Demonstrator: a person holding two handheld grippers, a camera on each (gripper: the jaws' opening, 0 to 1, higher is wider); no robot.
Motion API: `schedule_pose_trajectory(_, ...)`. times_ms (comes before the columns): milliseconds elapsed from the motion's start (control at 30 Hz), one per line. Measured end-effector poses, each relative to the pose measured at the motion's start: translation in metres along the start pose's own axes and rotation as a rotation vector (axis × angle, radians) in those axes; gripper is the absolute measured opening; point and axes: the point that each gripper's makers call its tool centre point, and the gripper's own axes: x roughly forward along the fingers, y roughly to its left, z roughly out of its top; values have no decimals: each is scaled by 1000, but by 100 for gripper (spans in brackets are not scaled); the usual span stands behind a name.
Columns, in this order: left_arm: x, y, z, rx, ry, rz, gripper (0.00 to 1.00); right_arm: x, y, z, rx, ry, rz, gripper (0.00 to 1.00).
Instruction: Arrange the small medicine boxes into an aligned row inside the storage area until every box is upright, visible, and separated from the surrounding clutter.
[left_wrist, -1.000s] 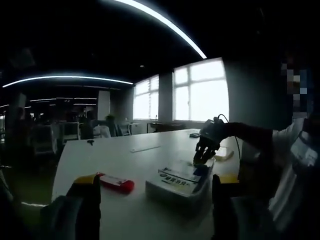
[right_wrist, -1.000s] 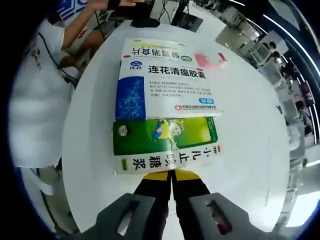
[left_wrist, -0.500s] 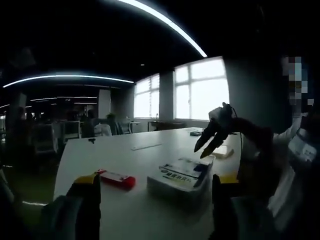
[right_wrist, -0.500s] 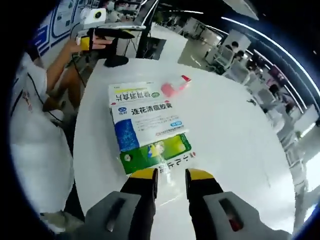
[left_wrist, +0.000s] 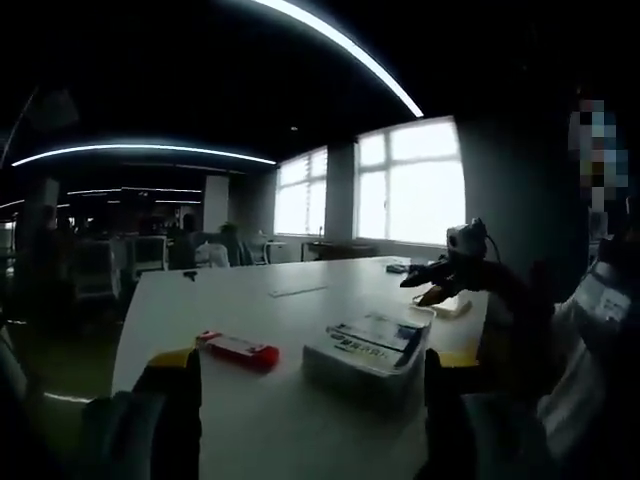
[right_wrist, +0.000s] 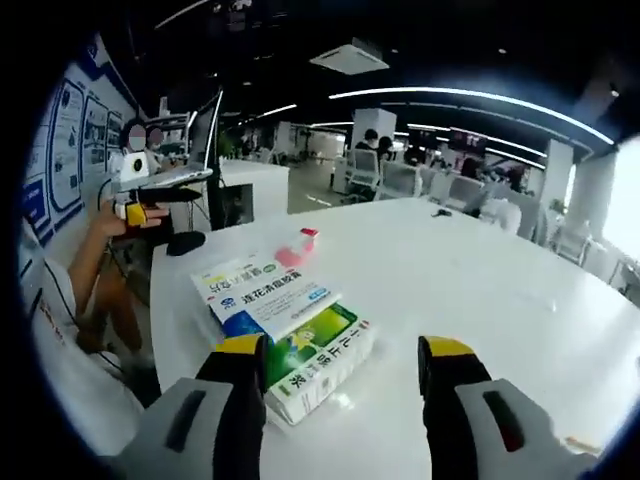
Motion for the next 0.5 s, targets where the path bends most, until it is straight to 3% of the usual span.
schedule_pose_trajectory(400,-2,-3,-14,-23,13,4,92,-10,4,5,25,-168,-30,91)
schedule_pose_trajectory(500,1,-4,-18,-33,22,3,92,-13,10,3,19,-176,-19,97)
